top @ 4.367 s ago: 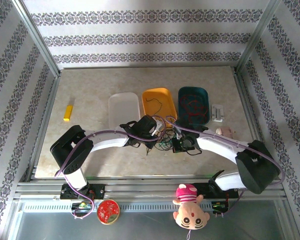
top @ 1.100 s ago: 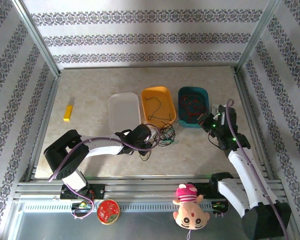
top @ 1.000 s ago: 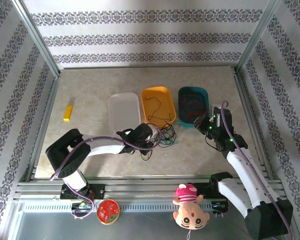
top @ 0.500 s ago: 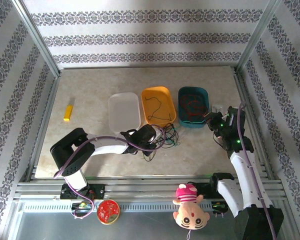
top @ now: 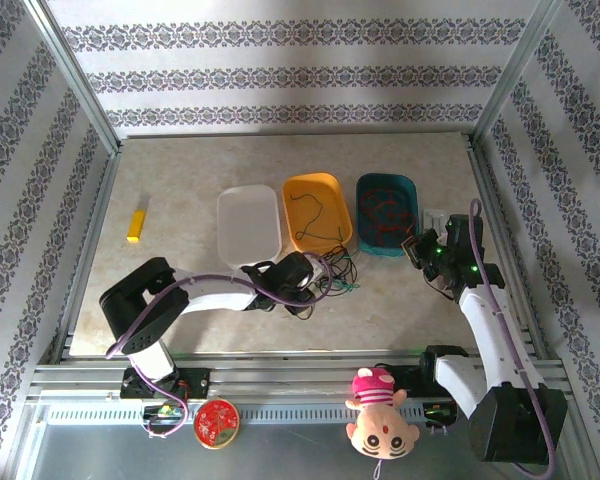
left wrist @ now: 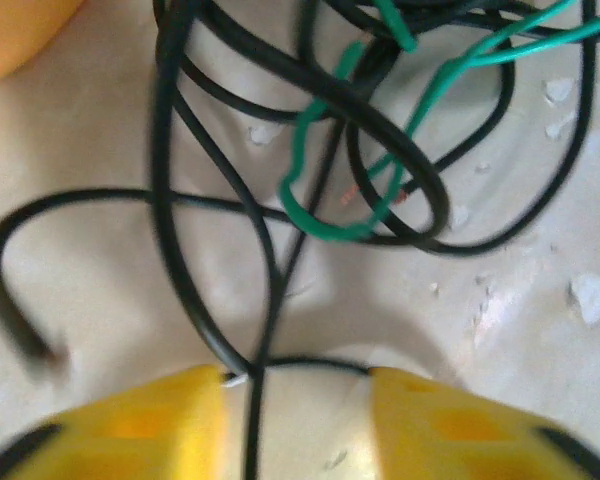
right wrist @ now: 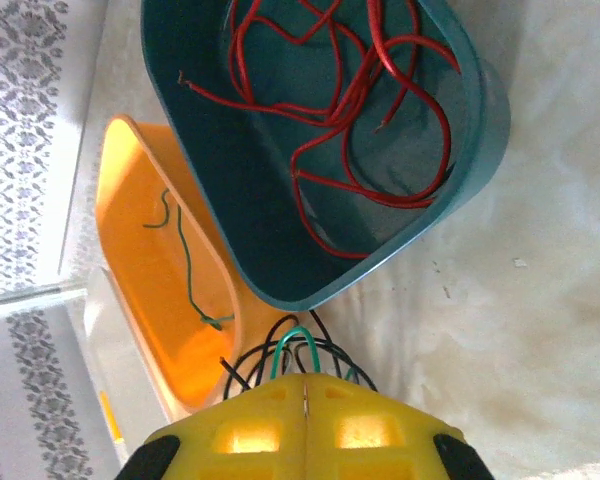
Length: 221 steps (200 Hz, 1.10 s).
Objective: Untangle the cables
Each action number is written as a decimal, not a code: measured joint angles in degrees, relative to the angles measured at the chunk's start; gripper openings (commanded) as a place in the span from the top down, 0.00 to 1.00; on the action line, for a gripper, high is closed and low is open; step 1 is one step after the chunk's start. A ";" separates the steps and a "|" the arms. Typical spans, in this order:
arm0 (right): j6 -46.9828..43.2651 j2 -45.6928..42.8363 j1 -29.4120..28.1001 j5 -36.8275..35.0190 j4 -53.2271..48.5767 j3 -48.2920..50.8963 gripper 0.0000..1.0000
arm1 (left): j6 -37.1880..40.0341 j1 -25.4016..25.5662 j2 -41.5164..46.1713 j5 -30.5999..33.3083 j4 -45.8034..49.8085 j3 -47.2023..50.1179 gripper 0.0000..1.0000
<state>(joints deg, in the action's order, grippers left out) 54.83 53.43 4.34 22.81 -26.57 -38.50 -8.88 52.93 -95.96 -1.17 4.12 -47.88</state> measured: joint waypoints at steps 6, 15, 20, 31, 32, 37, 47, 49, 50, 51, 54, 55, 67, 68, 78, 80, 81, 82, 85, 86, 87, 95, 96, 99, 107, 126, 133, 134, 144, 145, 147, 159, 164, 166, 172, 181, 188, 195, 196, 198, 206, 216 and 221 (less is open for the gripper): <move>-1.14 0.02 0.00 -0.52 -1.22 -0.92 1.00 | 0.17 0.00 1.55 0.37 0.61 0.52 0.35; -2.97 0.35 0.00 -1.38 -3.08 -2.43 1.00 | 0.85 0.00 3.91 0.81 1.77 0.72 0.31; -4.22 0.74 0.00 -1.97 -4.35 -3.56 1.00 | 1.11 0.00 5.42 1.03 2.32 0.72 0.29; -6.97 2.01 0.00 -3.13 -6.78 -6.10 1.00 | 1.81 0.00 8.85 1.27 3.23 0.39 0.28; -7.15 2.10 0.00 -3.17 -6.86 -6.25 1.00 | 1.86 0.00 9.05 1.29 3.26 0.35 0.28; -8.50 2.75 0.00 -3.56 -7.87 -7.26 1.00 | 2.38 0.00 10.32 1.27 3.91 -0.11 0.27; -11.04 4.00 0.00 -3.93 -9.57 -8.98 1.00 | 3.43 0.00 12.22 1.18 4.94 -1.60 0.25; -11.72 4.24 0.00 -3.91 -9.88 -9.29 1.00 | 3.72 0.00 12.48 1.14 5.20 -1.99 0.25; -11.85 4.33 0.00 -3.91 -10.01 -9.40 1.00 | 3.78 0.00 12.55 1.11 5.29 -2.14 0.25; -12.02 4.48 0.00 -3.93 -10.23 -9.60 1.00 | 3.82 0.00 12.61 1.09 5.38 -2.27 0.25; -12.85 4.76 0.00 -3.85 -10.62 -9.92 1.00 | 4.31 0.00 12.87 0.94 5.77 -3.06 0.25; -13.09 4.85 0.00 -3.85 -10.67 -9.99 1.00 | 4.39 0.00 12.92 0.90 5.84 -3.23 0.25; -15.32 5.68 0.00 -2.69 -11.56 -10.80 1.00 | 5.57 0.00 12.98 -0.07 6.25 -5.86 0.24; -15.65 5.75 0.00 -2.47 -11.58 -10.82 1.00 | 5.75 0.00 12.94 -0.20 6.27 -6.19 0.24; -16.76 5.88 0.00 -0.70 -11.61 -10.86 1.00 | 6.62 0.00 12.66 -1.14 6.32 -8.11 0.24; -16.96 5.88 0.00 -0.22 -11.58 -10.86 1.00 | 6.84 0.00 12.48 -1.36 6.25 -8.52 0.24; -17.00 5.88 0.00 -0.07 -11.56 -10.86 1.00 | 6.99 0.00 12.37 -1.49 6.25 -8.79 0.24; -17.20 5.88 0.00 0.28 -11.58 -10.86 1.00 | 7.08 0.00 12.33 -1.57 6.25 -8.92 0.24; -17.40 5.88 0.00 0.96 -11.52 -10.86 1.00 | 7.28 0.00 12.11 -1.88 6.23 -9.51 0.24; -17.44 5.88 0.00 1.11 -11.50 -10.86 1.00 | 7.41 0.00 11.96 -1.99 6.14 -9.75 0.24; -17.46 5.88 0.00 1.49 -11.41 -10.86 1.00 | 7.48 0.00 11.87 -2.08 6.12 -9.86 0.25; -17.77 5.84 0.00 3.45 -10.95 -10.86 1.00 | 8.24 0.00 10.80 -2.91 6.01 -11.26 0.28; -17.75 5.84 0.00 3.85 -10.91 -10.86 1.00 | 8.41 0.00 10.58 -3.04 6.01 -11.52 0.29; -17.77 5.84 0.00 4.55 -10.69 -10.86 1.00 | 8.70 0.00 10.10 -3.28 5.90 -12.02 0.32; -17.77 5.84 -0.11 6.43 -10.10 -10.86 1.00 | 9.42 0.00 8.22 -4.07 5.62 -13.60 0.38; -17.73 5.84 -0.11 10.80 -8.76 -10.86 1.00 | 11.58 0.00 2.75 -5.62 5.27 -17.38 0.40; -17.75 5.84 -0.11 12.26 -8.33 -10.86 1.00 | 12.11 0.00 0.76 -6.03 5.14 -18.51 0.40; -17.75 5.84 -0.11 12.55 -8.26 -10.86 1.00 | 12.26 0.00 0.39 -6.16 5.05 -18.71 0.40; -17.75 5.84 -0.11 14.53 -7.65 -10.86 1.00 | 13.07 0.00 -1.92 -6.43 4.59 -19.78 0.40; -17.75 5.84 -0.11 14.67 -7.63 -10.86 1.00 | 13.09 0.00 -2.03 -6.47 4.55 -19.85 0.40; -17.73 5.86 -0.11 15.08 -7.45 -10.86 1.00 | 13.27 0.00 -2.47 -6.58 4.44 -20.00 0.40; -17.73 5.88 -0.11 17.25 -7.04 -10.86 1.00 | 14.03 0.00 -4.35 -6.82 3.78 -20.61 0.42; -17.73 5.88 -0.11 18.01 -6.91 -10.86 1.00 | 14.34 0.00 -5.01 -6.86 3.43 -20.81 0.45; -17.75 5.88 -0.11 18.21 -6.86 -10.86 1.00 | 14.51 0.00 -5.31 -6.93 3.23 -20.92 0.46; -17.73 5.88 -0.11 19.02 -6.78 -10.86 1.00 | 14.82 0.00 -5.97 -7.04 2.86 -21.16 0.52; -17.73 5.88 -0.11 19.93 -6.60 -10.86 1.00 | 15.08 -0.02 -6.93 -7.10 2.49 -21.55 0.63; -17.73 5.88 -0.11 20.57 -6.45 -10.86 1.00 | 15.28 -0.02 -7.63 -7.19 2.08 -21.86 0.71; -17.73 5.88 -0.11 21.22 -6.34 -10.86 1.00 | 15.15 -0.07 -8.33 -7.39 1.38 -22.03 0.79; -17.73 5.88 -0.11 21.29 -6.32 -10.86 1.00 | 15.06 -0.07 -8.39 -7.37 1.33 -22.05 0.81; -17.73 5.88 -0.11 21.44 -6.27 -10.86 1.00 | 15.41 -0.07 -8.55 -7.39 1.09 -22.10 0.83; -17.73 5.86 -0.11 21.88 -6.16 -10.88 1.00 | 15.50 -0.15 -9.20 -7.48 0.48 -22.18 0.91; -17.70 5.86 -0.11 22.38 -6.16 -10.88 1.00 | 14.75 -0.17 -9.94 -7.56 -0.13 -22.27 1.00; -17.73 5.81 -0.11 22.58 -6.16 -10.88 1.00 | 14.93 -0.17 -10.21 -7.65 -0.33 -22.29 1.00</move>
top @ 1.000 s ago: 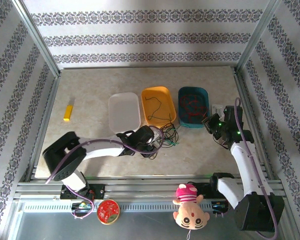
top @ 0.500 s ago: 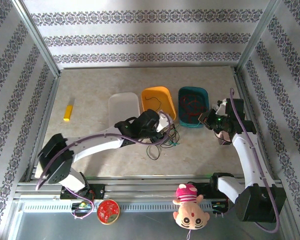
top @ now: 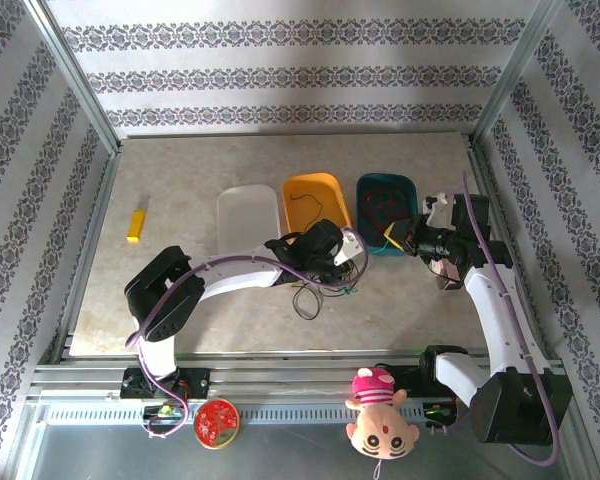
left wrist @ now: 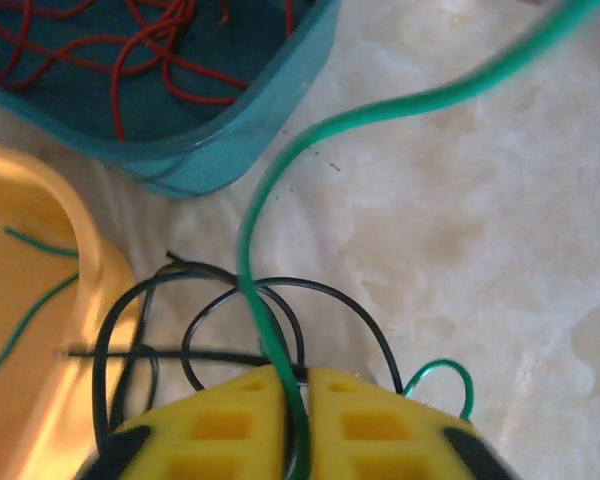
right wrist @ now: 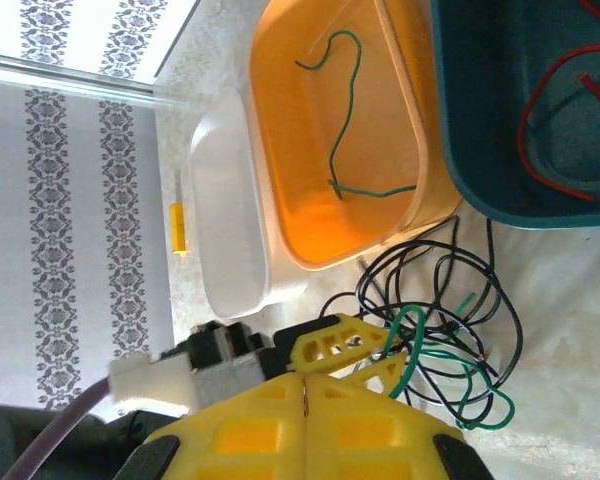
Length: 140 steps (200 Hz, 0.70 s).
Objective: Untangle the cables
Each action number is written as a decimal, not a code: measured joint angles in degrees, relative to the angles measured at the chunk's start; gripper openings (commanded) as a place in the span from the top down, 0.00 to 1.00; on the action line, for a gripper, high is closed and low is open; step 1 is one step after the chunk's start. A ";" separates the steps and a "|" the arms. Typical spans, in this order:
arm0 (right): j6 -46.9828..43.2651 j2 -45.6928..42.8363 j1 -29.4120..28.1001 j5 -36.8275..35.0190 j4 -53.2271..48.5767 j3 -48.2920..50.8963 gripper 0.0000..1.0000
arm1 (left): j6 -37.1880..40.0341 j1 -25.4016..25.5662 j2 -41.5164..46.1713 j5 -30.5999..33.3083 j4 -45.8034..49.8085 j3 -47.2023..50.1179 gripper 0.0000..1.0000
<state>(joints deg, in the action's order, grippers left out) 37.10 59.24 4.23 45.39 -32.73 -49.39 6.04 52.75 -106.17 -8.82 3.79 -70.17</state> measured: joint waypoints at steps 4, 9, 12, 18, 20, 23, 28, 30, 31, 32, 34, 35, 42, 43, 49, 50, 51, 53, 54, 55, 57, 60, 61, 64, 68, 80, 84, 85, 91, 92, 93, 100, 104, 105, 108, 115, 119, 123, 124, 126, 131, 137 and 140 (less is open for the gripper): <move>0.02 0.00 0.00 0.15 0.00 0.00 1.00 | 0.11 0.00 -0.15 -0.09 -0.07 -0.04 1.00; 0.00 -0.04 0.00 0.17 0.00 0.00 1.00 | -0.17 0.00 -0.26 -0.02 -0.09 -0.07 1.00; 0.02 -0.07 0.00 0.24 0.00 0.00 1.00 | -0.24 0.00 -0.28 -0.20 -0.09 -0.07 1.00; 0.02 -0.11 0.00 0.37 0.00 0.00 1.00 | -0.31 0.00 -0.28 -0.28 -0.11 -0.11 1.00; 0.02 -0.11 0.00 0.39 0.00 0.00 1.00 | -0.35 0.00 -0.28 -0.33 -0.15 -0.13 1.00; 0.00 -0.11 0.00 0.39 0.00 0.00 1.00 | -0.46 0.00 -0.28 -0.50 -0.24 -0.15 1.00; 0.02 -0.11 0.00 0.42 0.00 0.00 0.99 | -0.70 -0.02 -0.28 -0.72 -0.46 -0.17 1.00; 0.00 -0.11 0.00 0.42 0.00 0.00 0.97 | -0.72 -0.04 -0.28 -0.76 -0.52 -0.17 1.00; 0.02 -0.11 0.00 0.42 0.00 0.00 0.96 | -0.79 -0.07 -0.28 -0.85 -0.61 -0.17 1.00; 0.02 -0.11 0.00 0.42 0.00 0.00 0.96 | -0.85 -0.07 -0.28 -0.90 -0.61 -0.17 1.00; 0.02 -0.13 0.00 0.39 0.00 0.00 0.95 | -0.98 -0.11 -0.28 -1.05 -0.72 -0.17 1.00; 0.02 -0.13 0.00 0.37 0.00 0.00 0.94 | -1.05 -0.13 -0.28 -1.11 -0.74 -0.17 1.00; 0.17 -0.17 0.00 0.33 0.00 0.00 0.88 | -1.66 -0.28 -0.26 -1.70 -0.94 -0.13 1.00; 0.15 -0.20 0.00 0.31 0.00 0.00 0.86 | -1.73 -0.28 -0.26 -1.73 -0.96 -0.13 1.00; 0.42 -0.28 0.00 0.13 0.00 0.02 0.72 | -2.38 -0.37 -0.15 -2.23 -1.49 0.09 1.00; 0.33 -0.28 0.00 0.11 0.02 0.02 0.69 | -2.47 -0.39 -0.15 -2.29 -1.62 0.13 1.00; 0.11 -0.31 0.00 0.04 0.02 0.02 0.67 | -2.54 -0.42 -0.13 -2.36 -1.75 0.15 1.00; 0.20 -0.35 0.00 -0.04 0.09 0.04 0.64 | -2.75 -0.48 -0.02 -2.54 -1.84 0.26 1.00; 0.44 -0.37 0.00 -0.11 0.11 0.07 0.63 | -2.84 -0.52 0.02 -2.60 -1.92 0.28 1.00; 0.59 -0.37 0.00 -0.17 0.11 0.09 0.61 | -3.10 -0.57 0.11 -2.82 -2.01 0.39 1.00; 0.44 -0.39 0.00 -0.24 0.15 0.09 0.59 | -3.39 -0.66 0.24 -3.06 -2.23 0.57 1.00; 0.50 -0.46 0.00 -0.46 0.22 0.11 0.56 | -3.67 -0.74 0.50 -3.32 -2.54 0.87 1.00; 0.50 -0.48 0.00 -0.55 0.24 0.15 0.55 | -3.82 -0.76 0.57 -3.43 -2.64 0.96 1.00; 0.46 -0.52 0.00 -0.74 0.44 0.26 0.52 | -4.35 -0.90 0.87 -3.74 -3.06 1.38 1.00; 0.52 -0.63 0.00 -1.14 0.61 0.48 0.50 | -5.09 -1.14 1.42 -4.31 -3.54 1.99 1.00; 0.59 -1.14 0.00 -2.16 1.51 1.57 0.44 | -7.21 -1.97 2.99 -5.70 -4.81 3.72 1.00; 1.18 -1.36 0.00 -2.47 1.97 2.23 0.43 | -8.11 -2.34 3.52 -6.19 -5.38 4.24 1.00; 1.03 -1.44 0.00 -2.58 2.21 2.47 0.42 | -8.33 -2.45 3.67 -6.27 -5.68 4.44 1.00; 1.60 -1.75 0.00 -2.97 3.08 3.80 0.41 | -9.49 -2.97 4.35 -6.91 -6.51 5.18 1.00; 1.55 -1.79 0.00 -2.99 3.19 3.96 0.41 | -9.73 -3.08 4.50 -7.06 -6.73 5.35 1.00; 1.60 -1.81 0.00 -3.06 3.28 4.13 0.41 | -9.86 -3.15 4.59 -7.13 -6.82 5.44 1.00; 2.19 -1.99 -0.11 -3.54 4.00 5.88 0.41 | -11.39 -3.78 5.35 -7.72 -7.85 6.38 1.00; 2.62 -1.99 -0.37 -3.78 4.42 6.78 0.41 | -12.17 -4.04 5.66 -8.00 -8.48 6.86 1.00; 2.60 -1.99 -0.44 -3.85 4.57 7.10 0.41 | -12.50 -4.15 5.79 -8.09 -8.79 7.04 1.00; 2.89 -1.97 -0.63 -4.07 4.96 7.91 0.40 | -13.07 -4.26 5.99 -8.35 -9.22 7.39 1.00; 3.30 -1.92 -1.18 -4.48 5.66 9.53 0.40 | -14.53 -4.68 6.36 -8.94 -10.45 8.17 1.00; 3.54 -1.81 -1.77 -4.87 5.97 10.45 0.40 | -15.23 -4.87 6.49 -9.20 -11.08 8.55 1.00; 3.74 -1.68 -2.51 -5.09 6.38 11.30 0.40 | -16.02 -4.94 6.54 -9.46 -11.76 8.92 1.00; 3.76 -1.66 -2.64 -5.14 6.45 11.43 0.40 | -16.26 -5.01 6.54 -9.55 -12.00 9.05 1.00; 3.74 -1.64 -3.02 -5.35 6.58 11.78 0.40 | -16.52 -5.05 6.54 -9.64 -12.24 9.18 1.00; 3.89 -1.38 -4.13 -5.60 7.06 12.55 0.40 | -17.51 -5.14 6.54 -10.14 -13.11 9.66 1.00; 4.09 -0.98 -5.40 -5.70 7.69 13.22 0.40 | -18.49 -5.14 6.54 -10.54 -13.77 10.19 1.00; 4.11 -0.74 -6.19 -5.81 7.98 13.46 0.40 | -18.86 -5.14 6.54 -10.71 -14.12 10.43 1.00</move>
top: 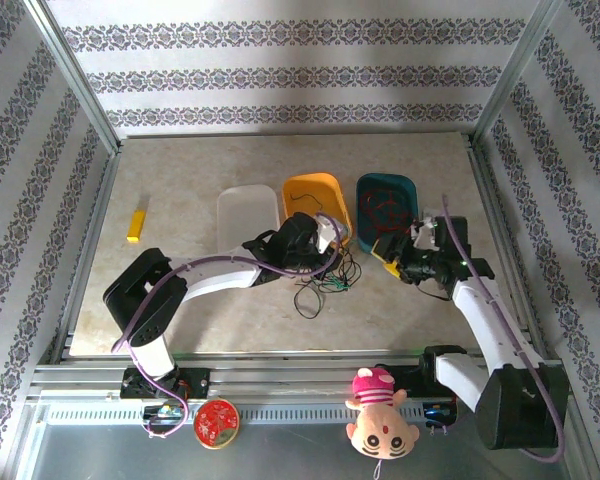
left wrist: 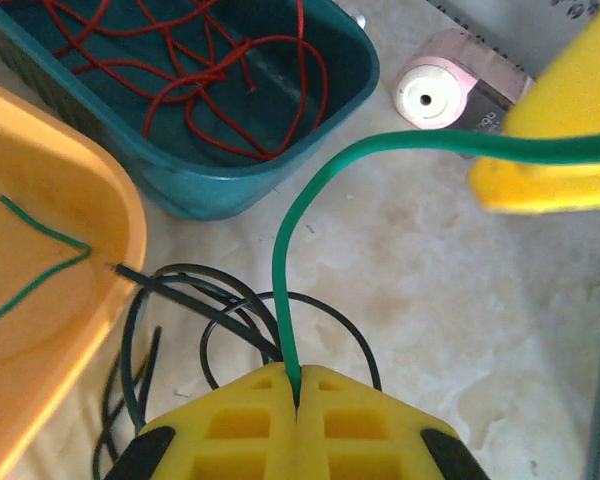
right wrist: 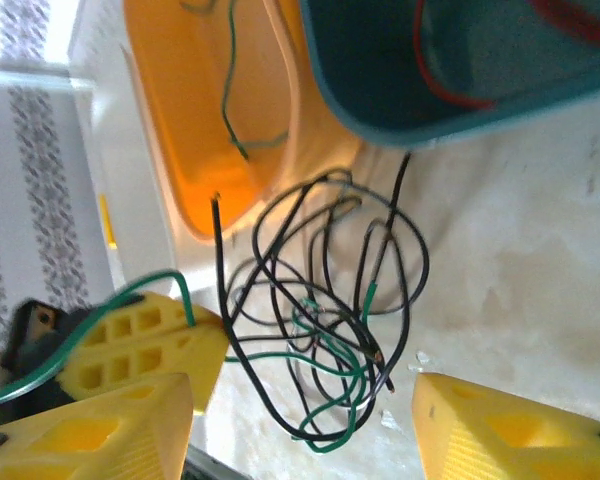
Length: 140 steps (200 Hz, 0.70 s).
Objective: Untangle the cables
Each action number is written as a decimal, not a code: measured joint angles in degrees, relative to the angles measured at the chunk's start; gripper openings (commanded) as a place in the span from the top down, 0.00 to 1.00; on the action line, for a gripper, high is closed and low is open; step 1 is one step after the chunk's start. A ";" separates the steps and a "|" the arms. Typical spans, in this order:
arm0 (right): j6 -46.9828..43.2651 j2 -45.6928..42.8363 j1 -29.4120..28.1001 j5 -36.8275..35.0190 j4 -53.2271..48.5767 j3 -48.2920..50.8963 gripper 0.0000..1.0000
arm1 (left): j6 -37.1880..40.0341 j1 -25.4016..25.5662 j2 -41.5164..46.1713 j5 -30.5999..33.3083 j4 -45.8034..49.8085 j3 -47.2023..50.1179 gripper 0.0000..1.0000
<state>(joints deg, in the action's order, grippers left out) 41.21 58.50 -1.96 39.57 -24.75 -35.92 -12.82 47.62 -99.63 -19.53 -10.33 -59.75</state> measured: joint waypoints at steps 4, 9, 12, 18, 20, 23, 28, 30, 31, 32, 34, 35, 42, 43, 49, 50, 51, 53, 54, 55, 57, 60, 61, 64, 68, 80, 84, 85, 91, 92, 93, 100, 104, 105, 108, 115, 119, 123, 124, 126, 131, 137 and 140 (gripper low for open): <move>0.07 0.42 -0.76 -0.04 0.37 0.20 0.40 | -0.70 0.00 0.00 -0.24 -0.48 0.39 1.00; 0.24 0.98 -1.77 -0.13 1.07 0.33 0.40 | -1.38 0.00 0.00 -0.48 -1.03 0.83 1.00; 0.22 1.38 -2.25 -0.13 1.40 0.37 0.40 | -1.75 0.00 0.00 -0.59 -1.33 1.05 1.00; 0.24 2.32 -3.37 -0.17 2.19 0.37 0.40 | -2.54 0.00 0.00 -0.81 -1.86 1.44 1.00; 0.26 2.64 -3.69 -0.17 2.51 0.37 0.40 | -2.75 0.00 0.00 -0.90 -2.10 1.60 1.00; 0.26 3.15 -4.11 -0.17 2.93 0.37 0.40 | -3.06 0.00 0.00 -0.94 -2.38 1.77 1.00; 0.26 3.96 -4.79 -0.37 3.61 0.37 0.40 | -3.61 0.00 0.00 -1.05 -2.84 2.03 1.00; 0.26 4.24 -4.98 -0.39 3.80 0.37 0.40 | -3.87 0.00 0.00 -1.07 -3.02 2.14 1.00; 0.24 4.50 -5.18 -0.44 3.96 0.37 0.40 | -3.93 0.00 0.00 -1.07 -3.08 2.19 1.00; 0.24 4.61 -5.27 -0.48 4.02 0.37 0.41 | -4.00 0.00 0.00 -1.07 -3.13 2.21 1.00; 0.26 4.96 -5.51 -0.61 4.24 0.37 0.41 | -4.17 0.00 0.00 -1.07 -3.28 2.32 1.00; 0.26 5.11 -5.57 -0.66 4.37 0.37 0.41 | -4.24 0.00 0.00 -1.07 -3.34 2.34 1.00; 0.24 6.45 -6.32 -0.98 5.11 0.37 0.41 | -4.79 0.00 0.00 -1.07 -3.96 2.78 1.00; 0.26 6.75 -6.47 -1.01 5.33 0.37 0.41 | -4.90 0.00 0.02 -1.07 -4.07 2.84 1.00; 0.26 7.93 -7.04 -1.18 6.01 0.37 0.42 | -5.33 0.00 0.02 -1.07 -4.39 3.13 1.00; 0.26 8.07 -7.10 -1.20 6.10 0.37 0.42 | -5.42 0.00 0.04 -1.07 -4.52 3.19 1.00; 0.26 8.22 -7.19 -1.20 6.21 0.37 0.42 | -5.49 0.00 0.04 -1.07 -4.57 3.21 1.00; 0.31 8.59 -7.39 -1.22 6.43 0.37 0.42 | -5.60 0.00 0.04 -1.07 -4.70 3.34 1.00; 0.35 8.85 -7.50 -1.20 6.62 0.37 0.42 | -5.66 0.00 0.04 -1.07 -4.74 3.37 1.00; 0.39 9.03 -7.56 -1.20 6.75 0.37 0.42 | -5.73 0.00 0.04 -1.07 -4.79 3.45 1.00; 0.39 9.53 -7.76 -1.20 7.08 0.37 0.42 | -5.81 0.00 0.04 -1.07 -4.96 3.58 1.00; 0.46 10.08 -8.02 -1.20 7.52 0.37 0.43 | -5.97 0.00 0.04 -1.07 -5.20 3.76 1.00; 0.44 10.38 -8.11 -1.18 7.74 0.37 0.43 | -5.99 0.00 0.07 -1.07 -5.22 3.80 1.00; 0.44 11.10 -8.35 -1.16 8.22 0.37 0.43 | -6.16 0.00 0.07 -1.07 -5.40 3.93 1.00; 0.46 11.89 -8.63 -1.16 8.83 0.37 0.44 | -6.38 0.00 0.07 -1.07 -5.55 4.13 1.00; 0.61 15.06 -9.64 -0.76 10.67 0.26 0.45 | -6.97 0.00 0.11 -1.05 -5.77 4.66 1.00; 0.57 16.09 -9.92 -0.59 11.15 0.20 0.46 | -7.10 0.00 0.13 -1.03 -5.81 4.81 1.00; 0.59 16.46 -10.01 -0.48 11.23 0.15 0.46 | -7.13 0.00 0.15 -1.03 -5.81 4.83 1.00; 0.59 17.97 -10.38 -0.07 11.72 -0.09 0.47 | -7.28 0.00 0.22 -1.01 -5.81 5.05 1.00; 0.63 18.29 -10.47 0.00 11.78 -0.15 0.47 | -7.30 0.00 0.26 -1.01 -5.84 5.07 1.00; 0.66 18.45 -10.51 0.07 11.80 -0.20 0.47 | -7.34 0.00 0.26 -0.98 -5.84 5.11 1.00; 0.61 20.13 -10.88 0.59 12.24 -0.63 0.48 | -7.43 0.00 0.39 -0.83 -5.84 5.33 1.00; 0.59 20.87 -11.08 0.85 12.48 -0.83 0.49 | -7.48 0.00 0.48 -0.72 -5.84 5.49 1.00; 0.61 21.14 -11.08 1.03 12.55 -0.92 0.49 | -7.50 0.00 0.50 -0.66 -5.84 5.55 1.00; 0.61 21.59 -11.10 1.29 12.66 -1.11 0.49 | -7.58 0.00 0.55 -0.52 -5.84 5.66 1.00; 0.59 22.69 -11.45 1.99 13.05 -1.55 0.49 | -7.67 0.00 0.66 -0.15 -5.81 5.86 1.00; 0.61 23.12 -11.45 2.32 13.27 -1.73 0.49 | -7.67 0.00 0.72 0.13 -5.81 5.97 1.00; 0.59 23.54 -11.54 2.71 13.53 -1.88 0.49 | -7.69 -0.02 0.76 0.33 -5.81 6.03 1.00; 0.59 23.58 -11.56 2.80 13.55 -1.90 0.49 | -7.69 -0.02 0.79 0.39 -5.81 6.05 1.00; 0.59 23.76 -11.58 2.97 13.73 -1.95 0.49 | -7.69 -0.02 0.79 0.46 -5.81 6.08 1.00; 0.55 24.00 -11.63 3.30 13.94 -1.97 0.49 | -7.69 -0.07 0.85 0.59 -5.79 6.14 1.00; 0.48 24.20 -11.69 3.61 14.16 -1.99 0.49 | -7.69 -0.09 0.98 0.70 -5.75 6.25 1.00; 0.44 24.26 -11.72 3.67 14.21 -1.99 0.49 | -7.69 -0.09 1.03 0.72 -5.73 6.29 1.00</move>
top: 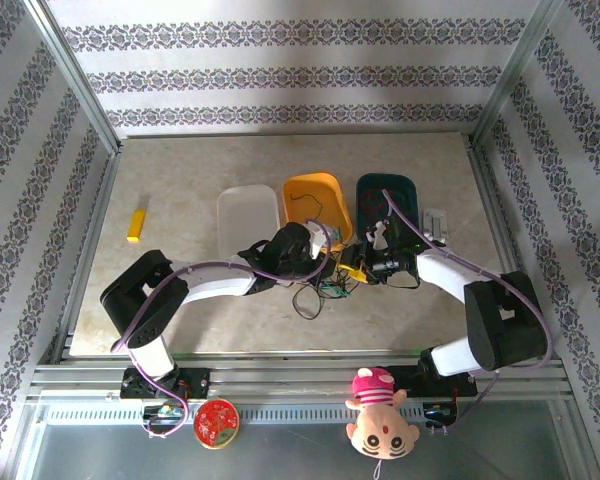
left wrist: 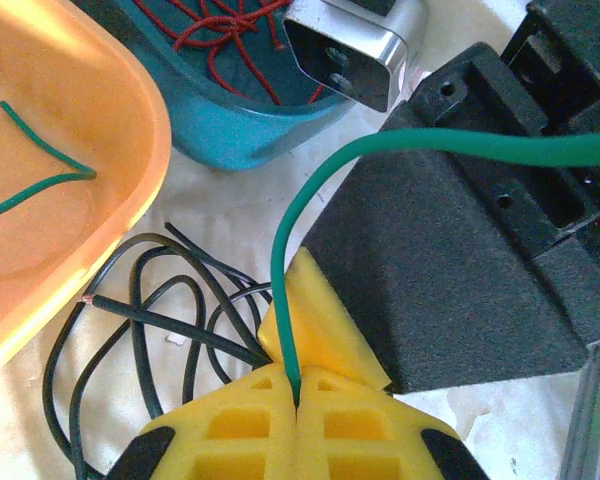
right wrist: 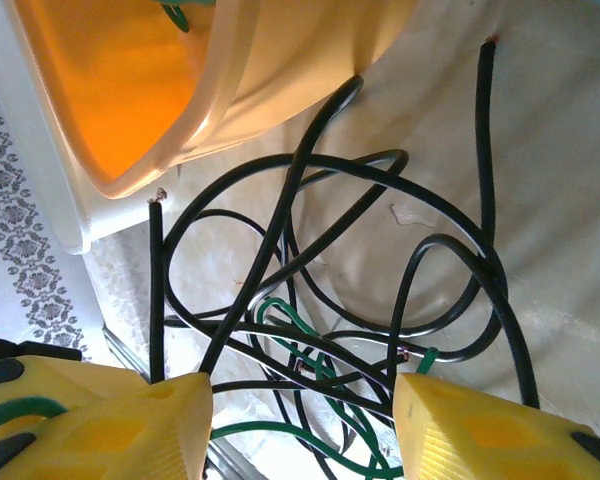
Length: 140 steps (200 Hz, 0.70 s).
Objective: Untangle the cables
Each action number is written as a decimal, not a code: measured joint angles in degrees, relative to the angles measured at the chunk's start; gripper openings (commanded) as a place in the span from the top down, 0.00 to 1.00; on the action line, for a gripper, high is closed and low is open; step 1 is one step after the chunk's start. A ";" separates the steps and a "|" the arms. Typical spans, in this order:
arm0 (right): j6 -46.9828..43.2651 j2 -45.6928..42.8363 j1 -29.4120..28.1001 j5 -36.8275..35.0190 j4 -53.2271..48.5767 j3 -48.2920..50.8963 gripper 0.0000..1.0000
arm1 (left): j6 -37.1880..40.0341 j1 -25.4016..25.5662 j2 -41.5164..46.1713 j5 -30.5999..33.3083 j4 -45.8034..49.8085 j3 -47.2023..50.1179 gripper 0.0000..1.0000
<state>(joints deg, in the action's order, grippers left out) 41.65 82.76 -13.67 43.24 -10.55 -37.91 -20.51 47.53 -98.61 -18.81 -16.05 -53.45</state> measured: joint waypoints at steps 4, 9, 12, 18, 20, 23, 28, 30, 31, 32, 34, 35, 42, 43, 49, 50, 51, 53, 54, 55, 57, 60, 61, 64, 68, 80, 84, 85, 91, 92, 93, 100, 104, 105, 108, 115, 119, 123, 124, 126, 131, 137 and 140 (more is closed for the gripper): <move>-0.07 0.02 -0.02 0.22 0.02 0.00 0.49 | 0.00 -0.02 0.11 0.00 0.02 0.09 1.00; -0.20 0.02 -0.09 0.37 0.07 0.00 0.49 | 0.00 -0.02 0.20 0.02 0.09 0.09 1.00; -0.26 0.00 -0.11 0.37 0.09 0.00 0.49 | 0.00 -0.02 0.22 0.02 0.17 0.09 1.00; -0.50 -0.04 -0.11 0.57 0.13 0.02 0.48 | 0.02 -0.02 0.33 0.02 0.24 0.11 1.00; -0.59 -0.09 -0.11 0.59 0.13 0.02 0.48 | 0.02 -0.02 0.39 0.02 0.24 0.11 1.00; -0.76 -0.13 -0.11 0.63 0.13 0.04 0.48 | 0.02 -0.02 0.44 0.02 0.26 0.11 1.00; -1.07 -0.42 -0.11 0.61 0.20 0.22 0.47 | 0.04 -0.02 0.50 0.00 0.28 0.11 1.00; -1.18 -0.61 -0.11 0.63 0.17 0.33 0.47 | 0.04 -0.02 0.52 -0.02 0.28 0.13 1.00; -1.20 -0.68 -0.11 0.63 0.20 0.37 0.47 | 0.04 -0.02 0.52 -0.02 0.28 0.13 1.00; -1.29 -0.83 -0.11 0.63 0.20 0.46 0.47 | 0.04 -0.02 0.52 -0.02 0.28 0.13 1.00; -1.42 -0.98 -0.11 0.63 0.20 0.57 0.47 | 0.04 -0.02 0.55 -0.02 0.28 0.15 1.00; -1.46 -1.16 -0.11 0.66 0.17 0.68 0.47 | 0.04 -0.02 0.57 -0.02 0.28 0.15 1.00; -1.84 -2.19 -0.22 0.72 0.07 1.29 0.46 | 0.04 -0.02 0.63 -0.02 0.26 0.20 1.00; -1.97 -2.45 -0.26 0.72 0.00 1.42 0.46 | 0.04 -0.02 0.63 -0.02 0.26 0.20 1.00; -2.51 -3.54 -0.46 0.74 -0.39 1.99 0.45 | 0.04 -0.02 0.63 -0.02 0.24 0.20 1.00; -2.64 -3.85 -0.52 0.76 -0.46 2.12 0.45 | 0.07 -0.02 0.63 -0.02 0.24 0.20 1.00; -2.69 -4.00 -0.57 0.76 -0.55 2.19 0.45 | 0.04 -0.02 0.63 0.00 0.24 0.20 1.00; -2.84 -4.46 -0.72 0.76 -0.74 2.38 0.45 | 0.04 -0.02 0.66 0.00 0.24 0.20 1.00; -2.91 -4.61 -0.76 0.79 -0.79 2.45 0.45 | 0.07 -0.02 0.63 0.00 0.24 0.22 1.00; -2.97 -4.74 -0.81 0.79 -0.81 2.51 0.45 | 0.04 -0.02 0.63 0.00 0.24 0.22 1.00; -3.13 -5.27 -0.92 0.81 -1.05 2.69 0.45 | 0.07 -0.04 0.63 0.00 0.24 0.22 1.00; -3.34 -5.92 -1.14 0.83 -1.27 2.91 0.45 | 0.07 -0.04 0.66 0.04 0.22 0.22 1.00; -3.52 -6.21 -1.22 0.96 -1.44 3.02 0.45 | 0.07 -0.04 0.63 0.04 0.22 0.22 1.00; -3.74 -6.88 -1.42 1.18 -1.70 3.21 0.45 | 0.07 -0.09 0.63 0.04 0.20 0.22 1.00; -4.22 -7.72 -1.77 1.25 -1.97 3.45 0.44 | 0.07 -0.09 0.66 0.04 0.17 0.22 1.00; -5.05 -9.62 -2.80 1.16 -2.86 3.58 0.44 | 0.07 -0.20 0.66 0.02 0.17 0.22 1.00; -5.33 -9.94 -3.04 1.16 -2.99 3.58 0.44 | 0.07 -0.28 0.66 0.02 0.15 0.22 1.00; -5.49 -10.03 -3.15 1.14 -3.02 3.58 0.44 | 0.07 -0.28 0.66 0.00 0.17 0.22 1.00; -5.86 -10.25 -3.56 1.07 -3.13 3.58 0.45 | 0.07 -0.39 0.66 0.00 0.17 0.22 1.00; -5.92 -10.25 -3.63 1.05 -3.15 3.56 0.45 | 0.07 -0.39 0.66 -0.02 0.20 0.22 1.00; -5.99 -10.25 -3.76 1.01 -3.15 3.56 0.45 | 0.07 -0.39 0.66 -0.02 0.20 0.22 1.00; -6.29 -10.10 -4.22 0.68 -3.21 3.45 0.46 | 0.09 -0.42 0.66 -0.02 0.35 0.26 1.00; -6.56 -9.84 -4.46 0.50 -3.39 3.28 0.46 | 0.09 -0.42 0.66 -0.02 0.44 0.33 1.00; -6.62 -9.77 -4.52 0.46 -3.43 3.23 0.46 | 0.11 -0.42 0.66 -0.02 0.44 0.33 1.00; -6.84 -9.51 -4.66 0.24 -3.65 3.02 0.47 | 0.09 -0.42 0.66 0.02 0.66 0.37 1.00; -7.37 -8.72 -5.05 0.04 -4.07 2.49 0.50 | 0.11 -0.42 0.66 0.15 1.01 0.52 1.00; -7.67 -7.98 -5.29 -0.11 -4.33 2.03 0.53 | 0.13 -0.42 0.66 0.26 1.27 0.63 1.00; -7.89 -7.39 -5.38 -0.13 -4.55 1.62 0.56 | 0.13 -0.46 0.66 0.48 1.49 0.72 1.00; -8.22 -7.06 -5.46 -0.13 -4.63 1.44 0.57 | 0.13 -0.48 0.66 0.52 1.51 0.74 1.00; -8.41 -6.60 -5.64 -0.04 -4.72 1.18 0.59 | 0.15 -0.50 0.66 0.61 1.60 0.76 1.00; -8.94 -5.55 -5.77 0.11 -4.96 0.55 0.64 | 0.28 -0.70 0.66 0.92 1.79 0.90 1.00; -9.29 -4.24 -6.03 0.26 -5.16 -0.15 0.71 | 0.33 -0.74 0.66 1.09 1.88 1.07 1.00; -9.31 -3.54 -6.16 0.37 -5.16 -0.46 0.75 | 0.33 -0.79 0.72 1.07 1.86 1.11 1.00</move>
<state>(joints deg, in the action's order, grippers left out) 32.34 79.22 -19.84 43.62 -15.70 -38.37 -20.18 46.74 -97.89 -17.74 -14.20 -52.34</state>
